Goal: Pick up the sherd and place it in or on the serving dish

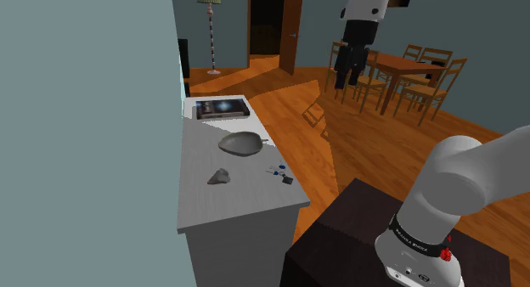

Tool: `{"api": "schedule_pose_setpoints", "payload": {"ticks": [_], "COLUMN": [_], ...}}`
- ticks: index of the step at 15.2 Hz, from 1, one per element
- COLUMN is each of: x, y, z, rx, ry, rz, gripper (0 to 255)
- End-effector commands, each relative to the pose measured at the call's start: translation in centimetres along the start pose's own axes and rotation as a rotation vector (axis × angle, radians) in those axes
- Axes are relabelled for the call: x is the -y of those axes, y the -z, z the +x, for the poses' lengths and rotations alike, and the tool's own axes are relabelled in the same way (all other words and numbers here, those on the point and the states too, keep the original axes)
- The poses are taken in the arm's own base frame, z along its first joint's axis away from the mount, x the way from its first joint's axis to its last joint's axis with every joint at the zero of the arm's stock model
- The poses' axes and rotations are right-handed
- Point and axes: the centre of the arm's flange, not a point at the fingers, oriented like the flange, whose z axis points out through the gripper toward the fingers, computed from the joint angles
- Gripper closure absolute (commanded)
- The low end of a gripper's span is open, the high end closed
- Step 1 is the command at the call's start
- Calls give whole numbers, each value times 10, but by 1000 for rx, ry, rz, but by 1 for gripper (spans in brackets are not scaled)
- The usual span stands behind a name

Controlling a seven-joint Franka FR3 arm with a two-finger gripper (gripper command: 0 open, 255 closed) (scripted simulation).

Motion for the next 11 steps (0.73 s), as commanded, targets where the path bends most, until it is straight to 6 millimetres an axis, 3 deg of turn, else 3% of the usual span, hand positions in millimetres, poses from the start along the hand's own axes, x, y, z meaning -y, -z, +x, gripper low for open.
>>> {"api": "schedule_pose_setpoints", "payload": {"ticks": [1,11], "x": [0,87], "y": [0,-74], "z": [0,79], "rx": [0,38], "ry": [0,20], "rz": [0,-36], "gripper": [0,0]}}
